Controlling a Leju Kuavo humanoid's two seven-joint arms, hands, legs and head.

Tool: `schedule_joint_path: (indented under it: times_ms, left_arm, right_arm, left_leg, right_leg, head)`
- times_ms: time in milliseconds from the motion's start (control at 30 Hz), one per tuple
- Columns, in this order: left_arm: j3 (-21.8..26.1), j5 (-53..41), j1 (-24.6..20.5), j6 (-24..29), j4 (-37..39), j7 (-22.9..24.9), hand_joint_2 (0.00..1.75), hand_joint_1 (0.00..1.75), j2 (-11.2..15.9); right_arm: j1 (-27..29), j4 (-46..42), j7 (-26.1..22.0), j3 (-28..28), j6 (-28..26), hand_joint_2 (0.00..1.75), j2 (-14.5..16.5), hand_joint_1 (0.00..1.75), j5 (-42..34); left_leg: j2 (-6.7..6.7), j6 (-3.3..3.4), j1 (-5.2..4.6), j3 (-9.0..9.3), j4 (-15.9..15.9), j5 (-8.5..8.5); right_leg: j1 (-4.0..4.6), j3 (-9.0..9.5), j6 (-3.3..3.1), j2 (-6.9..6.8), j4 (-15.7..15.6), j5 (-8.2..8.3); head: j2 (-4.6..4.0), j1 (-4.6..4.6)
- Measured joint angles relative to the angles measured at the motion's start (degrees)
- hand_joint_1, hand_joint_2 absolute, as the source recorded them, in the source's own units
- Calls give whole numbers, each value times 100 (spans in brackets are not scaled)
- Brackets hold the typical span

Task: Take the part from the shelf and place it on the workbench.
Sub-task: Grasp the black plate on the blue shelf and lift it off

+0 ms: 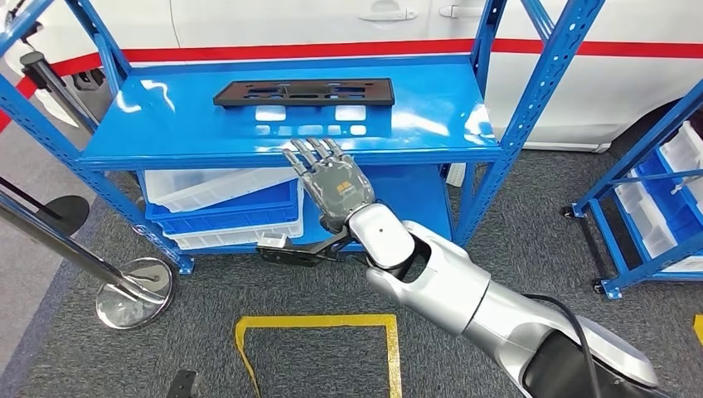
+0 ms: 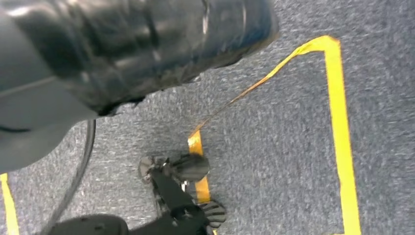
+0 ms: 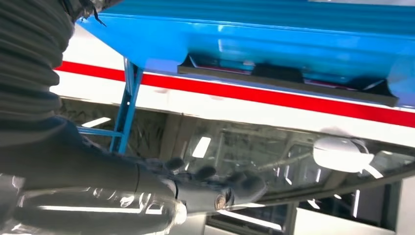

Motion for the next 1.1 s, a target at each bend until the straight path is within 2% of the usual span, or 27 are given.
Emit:
schedule_joint_path:
  times_ms: [67,100,133,200,233,267,300,400,433,467,500,567,600,633,700,733,767,800,933,967,1000,1067,1100]
  left_arm:
    - [0,20,11,-2,1,0,0,0,9]
    - [1,41,22,-6,1,-1,0,0,13]
    - [2,67,29,-14,1,-3,0,0,13]
    - [5,106,33,-31,1,-9,0,0,14]
    - [7,113,28,-40,1,-11,0,0,14]
    - [9,115,18,-46,1,-14,0,0,14]
    - [11,116,12,-51,1,-16,0,0,13]
    - [20,124,17,-55,1,-24,0,0,13]
    - [25,128,23,-55,1,-26,0,0,13]
    - [31,132,23,-55,1,-28,0,0,13]
    - [35,133,19,-56,1,-30,0,0,13]
    - [44,133,9,-57,1,-30,0,0,13]
    - [49,133,11,-58,1,-30,0,0,14]
    - [56,133,15,-60,1,-31,0,0,14]
    - [73,132,23,-66,1,-32,0,0,15]
    - [81,128,21,-69,1,-34,0,0,15]
    - [89,121,18,-72,1,-37,0,0,15]
    - [96,112,12,-73,1,-40,0,0,15]
    - [129,61,3,-82,2,-47,0,0,7]
    - [131,48,1,-85,2,-48,0,0,2]
    - [132,38,1,-87,3,-48,0,0,-2]
    - [134,16,1,-87,3,-49,0,0,-2]
    - [136,0,6,-87,3,-49,0,0,-1]
  right_arm:
    - [18,0,0,0,3,175,8,0,3]
    - [32,0,0,0,4,175,8,0,4]
    - [42,0,1,0,5,175,8,0,5]
    - [50,-1,1,0,7,175,13,0,8]
    - [46,-2,1,0,8,175,17,0,9]
    - [43,-5,1,0,9,175,21,0,9]
    - [43,-8,1,0,12,175,24,0,9]
    - [50,-22,1,-1,16,175,32,0,9]
    - [45,-27,1,-2,16,175,32,0,9]
    - [39,-32,1,-4,16,175,32,0,9]
    - [41,-33,1,-5,18,175,30,0,9]
    - [67,-30,1,-7,26,175,25,0,9]
    - [86,-26,1,-7,31,175,22,0,9]
    - [98,-22,1,-7,34,175,20,0,9]
    - [102,-18,0,-7,35,87,20,0,0]
    - [98,-17,-1,-7,34,44,22,0,-12]
    - [94,-17,-7,-7,33,0,27,0,-26]
    - [93,-17,-18,-7,29,0,35,0,-39]
    - [90,-21,-83,-8,-11,0,83,0,-75]
    - [82,-25,-105,-8,-28,44,107,0,-92]
    - [77,-27,-129,-9,-41,87,136,0,-112]
    - [72,-27,-182,-8,-65,175,197,0,-147]
    - [73,-25,-212,-7,-77,175,225,0,-167]
  left_leg:
    - [0,-18,2,-440,670,-147]
    - [0,-18,2,-580,801,-92]
    - [0,-9,1,-617,717,72]
    - [0,31,-3,-412,40,570]
    - [-2,53,-19,-270,-303,739]
    - [-5,79,-36,-156,-554,812]
    - [-10,102,-55,-98,-672,799]
    - [-15,181,-54,-8,-787,740]
    - [-11,213,-41,46,-830,733]
    - [-7,242,-27,103,-871,726]
    - [-3,267,-27,143,-889,706]
    - [-3,298,-29,191,-885,653]
    - [-5,300,-30,216,-877,620]
    - [-8,296,-30,249,-868,585]
    - [-15,275,-29,338,-840,494]
    - [-19,252,-38,367,-814,444]
    - [-23,224,-47,377,-789,403]
    - [-26,194,-50,371,-772,378]
    - [-8,76,-29,341,-691,280]
    - [-3,47,-23,268,-517,197]
    - [0,24,-16,121,-224,82]
    - [0,-7,-13,-322,520,-128]
    - [0,-13,-12,-513,768,-135]
  right_leg:
    - [18,60,-33,-1,3,-55]
    - [27,97,-37,4,4,-88]
    - [34,142,-38,9,6,-122]
    - [41,256,-23,16,6,-205]
    - [54,297,-5,18,8,-243]
    - [59,318,18,20,8,-272]
    - [64,323,43,21,4,-290]
    - [66,346,126,16,-21,-339]
    - [68,322,152,7,62,-393]
    - [69,227,173,-1,269,-488]
    - [61,52,187,-10,598,-610]
    - [44,-426,211,-13,1334,-790]
    - [32,-596,222,-13,1522,-762]
    - [19,-663,229,-14,1503,-628]
    - [-4,-502,226,-17,911,-148]
    - [-5,-369,216,-18,585,36]
    - [-1,-251,195,-18,306,120]
    - [11,-188,171,-15,161,122]
    - [18,-86,55,8,43,21]
    - [9,-43,21,6,21,6]
    - [9,-2,-7,2,9,-14]
    - [22,56,-44,-1,7,-62]
    - [29,86,-50,1,7,-87]
  head:
    - [0,-2]
    - [0,-2]
    - [0,-2]
    - [0,-1]
    - [0,1]
    - [0,2]
    - [0,8]
    - [0,23]
    - [0,28]
    - [0,33]
    - [0,37]
    - [0,39]
    - [0,41]
    - [0,41]
    - [0,41]
    - [0,41]
    - [0,44]
    - [0,43]
    - [0,45]
    - [0,40]
    - [0,37]
    - [0,33]
    - [0,33]
